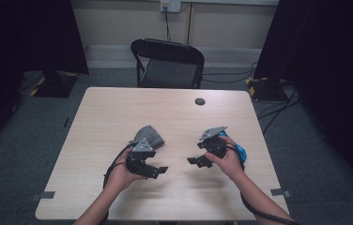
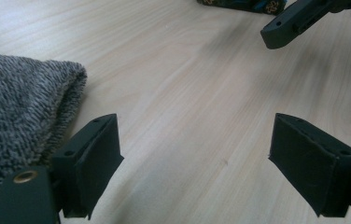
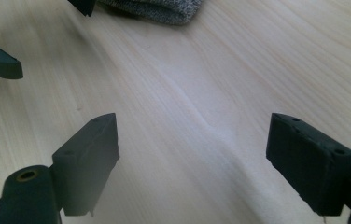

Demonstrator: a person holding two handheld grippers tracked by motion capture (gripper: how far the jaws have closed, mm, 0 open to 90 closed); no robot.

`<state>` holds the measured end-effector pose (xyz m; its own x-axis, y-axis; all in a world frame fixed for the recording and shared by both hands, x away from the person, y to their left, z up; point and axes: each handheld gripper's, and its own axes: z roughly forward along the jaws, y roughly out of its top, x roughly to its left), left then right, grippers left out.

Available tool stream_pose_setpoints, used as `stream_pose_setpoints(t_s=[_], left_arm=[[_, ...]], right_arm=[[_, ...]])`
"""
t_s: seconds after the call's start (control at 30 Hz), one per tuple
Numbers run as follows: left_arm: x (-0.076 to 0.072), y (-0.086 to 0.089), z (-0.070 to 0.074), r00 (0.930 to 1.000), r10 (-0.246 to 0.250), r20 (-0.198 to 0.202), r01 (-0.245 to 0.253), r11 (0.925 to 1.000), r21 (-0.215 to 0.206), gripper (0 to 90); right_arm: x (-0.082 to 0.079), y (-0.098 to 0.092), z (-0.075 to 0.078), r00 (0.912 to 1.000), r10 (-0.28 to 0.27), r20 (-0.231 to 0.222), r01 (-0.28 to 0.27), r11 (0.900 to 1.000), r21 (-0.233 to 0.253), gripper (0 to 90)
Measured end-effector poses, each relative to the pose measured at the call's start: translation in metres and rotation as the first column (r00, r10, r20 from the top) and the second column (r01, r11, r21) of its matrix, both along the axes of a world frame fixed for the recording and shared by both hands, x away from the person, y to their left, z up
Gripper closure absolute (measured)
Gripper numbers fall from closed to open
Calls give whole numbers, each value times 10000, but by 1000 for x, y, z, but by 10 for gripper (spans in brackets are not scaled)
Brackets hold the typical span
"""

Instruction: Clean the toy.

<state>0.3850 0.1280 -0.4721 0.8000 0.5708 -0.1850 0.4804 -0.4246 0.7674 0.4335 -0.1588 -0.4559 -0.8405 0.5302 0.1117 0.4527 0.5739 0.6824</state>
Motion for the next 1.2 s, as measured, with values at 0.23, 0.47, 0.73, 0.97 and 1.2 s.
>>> stream_pose_setpoints(t_s=[0.23,0.47,0.73,0.97,1.2], left_arm=[[-8,-4,-4,9997,-251,14,251,9997,-12,158],[-13,-5,-6,9993,-382,22,382,9993,2,158],[-20,-7,-12,9986,-527,7,527,9986,102,158],[-24,-11,-17,9976,-685,53,684,9975,176,157],[-27,-16,-23,9965,-828,139,823,9961,324,157]], right_arm=[[-9,6,-5,9997,259,-46,-259,9997,14,167],[-20,7,-13,9991,399,-146,-398,9992,81,168],[-31,8,-22,9980,592,-218,-593,9982,-8,168],[-39,7,-34,9971,689,-329,-692,9976,-89,168],[-45,5,-39,9967,810,-7,-810,9967,-14,164]])
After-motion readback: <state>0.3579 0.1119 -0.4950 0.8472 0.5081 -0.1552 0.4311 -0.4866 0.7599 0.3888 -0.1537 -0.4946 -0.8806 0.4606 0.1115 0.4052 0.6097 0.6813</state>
